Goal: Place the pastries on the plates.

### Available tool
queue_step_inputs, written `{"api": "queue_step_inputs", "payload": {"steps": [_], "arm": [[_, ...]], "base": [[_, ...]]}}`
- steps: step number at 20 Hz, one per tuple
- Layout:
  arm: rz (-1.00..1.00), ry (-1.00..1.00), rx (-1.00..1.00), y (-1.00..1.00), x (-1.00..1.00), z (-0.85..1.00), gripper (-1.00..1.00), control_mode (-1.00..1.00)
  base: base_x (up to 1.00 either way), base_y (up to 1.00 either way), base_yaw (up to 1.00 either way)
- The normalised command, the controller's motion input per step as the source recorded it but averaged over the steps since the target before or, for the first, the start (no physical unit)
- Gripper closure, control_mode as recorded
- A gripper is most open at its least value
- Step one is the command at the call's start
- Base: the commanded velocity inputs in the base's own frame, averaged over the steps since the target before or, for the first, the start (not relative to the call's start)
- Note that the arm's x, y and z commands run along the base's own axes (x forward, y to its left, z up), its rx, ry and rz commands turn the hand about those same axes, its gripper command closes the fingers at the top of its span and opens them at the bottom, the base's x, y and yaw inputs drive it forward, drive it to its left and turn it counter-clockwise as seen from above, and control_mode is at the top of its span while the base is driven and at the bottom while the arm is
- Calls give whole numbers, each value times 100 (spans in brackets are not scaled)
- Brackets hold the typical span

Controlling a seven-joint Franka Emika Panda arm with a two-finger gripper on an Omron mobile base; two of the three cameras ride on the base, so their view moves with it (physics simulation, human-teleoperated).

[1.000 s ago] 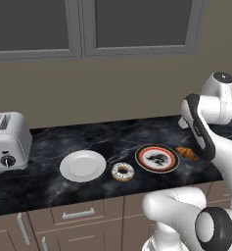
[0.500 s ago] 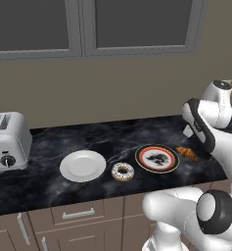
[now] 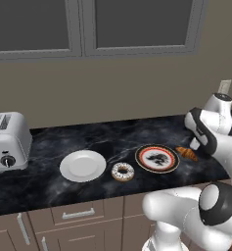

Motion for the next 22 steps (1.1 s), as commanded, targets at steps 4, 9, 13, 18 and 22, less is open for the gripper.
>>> {"api": "queue_step_inputs", "payload": {"steps": [4, 9, 13, 18, 22], "arm": [[11, 21, -11, -1, 5, -27, -100, -100], [12, 13, -1, -18, 19, -37, -100, -100], [14, 8, 0, -22, 23, -42, -100, -100], [8, 5, 0, -7, 29, -33, -100, -100], [2, 3, 0, 1, 31, -25, -100, -100]], "base": [[0, 0, 0], [0, 0, 0], [0, 0, 0], [0, 0, 0], [0, 0, 0]]}}
